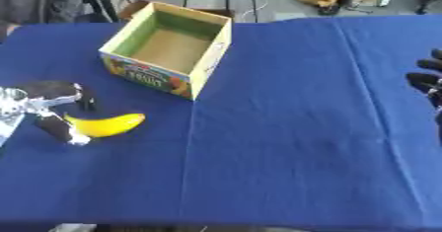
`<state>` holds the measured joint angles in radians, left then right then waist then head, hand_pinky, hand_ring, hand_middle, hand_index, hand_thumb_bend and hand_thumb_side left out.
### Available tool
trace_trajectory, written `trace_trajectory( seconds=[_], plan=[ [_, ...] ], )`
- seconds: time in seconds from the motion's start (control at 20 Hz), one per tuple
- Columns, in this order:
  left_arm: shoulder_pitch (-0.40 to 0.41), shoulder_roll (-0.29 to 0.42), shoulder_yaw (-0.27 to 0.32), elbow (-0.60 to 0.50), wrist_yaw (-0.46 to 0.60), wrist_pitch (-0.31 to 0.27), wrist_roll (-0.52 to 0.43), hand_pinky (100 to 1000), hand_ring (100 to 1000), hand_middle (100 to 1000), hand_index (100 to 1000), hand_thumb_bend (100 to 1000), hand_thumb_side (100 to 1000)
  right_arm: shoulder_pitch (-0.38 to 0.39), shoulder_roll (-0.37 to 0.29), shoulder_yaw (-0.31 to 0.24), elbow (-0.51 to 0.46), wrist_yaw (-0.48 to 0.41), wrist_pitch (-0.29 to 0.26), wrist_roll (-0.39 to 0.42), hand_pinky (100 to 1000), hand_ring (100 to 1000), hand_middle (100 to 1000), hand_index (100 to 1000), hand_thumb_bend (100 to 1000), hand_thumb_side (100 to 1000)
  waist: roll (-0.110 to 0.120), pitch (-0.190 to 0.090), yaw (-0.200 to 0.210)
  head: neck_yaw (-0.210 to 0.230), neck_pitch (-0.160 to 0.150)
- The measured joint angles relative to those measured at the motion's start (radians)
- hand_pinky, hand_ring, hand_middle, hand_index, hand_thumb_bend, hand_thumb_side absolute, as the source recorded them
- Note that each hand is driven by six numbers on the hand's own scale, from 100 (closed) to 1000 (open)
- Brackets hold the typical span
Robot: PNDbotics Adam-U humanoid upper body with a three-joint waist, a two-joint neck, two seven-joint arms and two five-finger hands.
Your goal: Pick up objects on the table and place them in the box.
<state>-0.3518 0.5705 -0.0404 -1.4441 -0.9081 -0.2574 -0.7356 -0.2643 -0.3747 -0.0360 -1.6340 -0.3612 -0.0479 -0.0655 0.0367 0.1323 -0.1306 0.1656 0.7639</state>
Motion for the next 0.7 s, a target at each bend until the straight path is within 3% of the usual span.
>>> trace_trajectory(
  seconds=[0.15,0.2,0.35,0.7],
  plan=[
    [0.0,0.0,0.0,0.002,-0.001,-0.001,0.001,764,664,654,753,736,527,0.0,0.0,0.0,0.0,0.0,0.0,0.0,818,677,688,810,100,911,0.0,0.0,0.0,0.0,0.0],
    [0.0,0.0,0.0,0.003,-0.001,-0.001,0.001,753,635,620,724,682,477,0.0,0.0,0.0,0.0,0.0,0.0,0.0,818,677,688,809,100,911,0.0,0.0,0.0,0.0,0.0],
    [0.0,-0.001,0.0,0.013,-0.004,-0.001,0.004,736,614,598,702,584,440,0.0,0.0,0.0,0.0,0.0,0.0,0.0,818,677,688,809,100,911,0.0,0.001,-0.001,0.0,0.0],
    [-0.002,-0.006,0.0,0.031,-0.008,-0.004,0.021,694,565,545,660,500,395,0.0,0.0,0.0,0.0,0.0,0.0,0.0,818,677,688,809,100,910,0.0,0.001,-0.002,0.0,0.0]
  ],
)
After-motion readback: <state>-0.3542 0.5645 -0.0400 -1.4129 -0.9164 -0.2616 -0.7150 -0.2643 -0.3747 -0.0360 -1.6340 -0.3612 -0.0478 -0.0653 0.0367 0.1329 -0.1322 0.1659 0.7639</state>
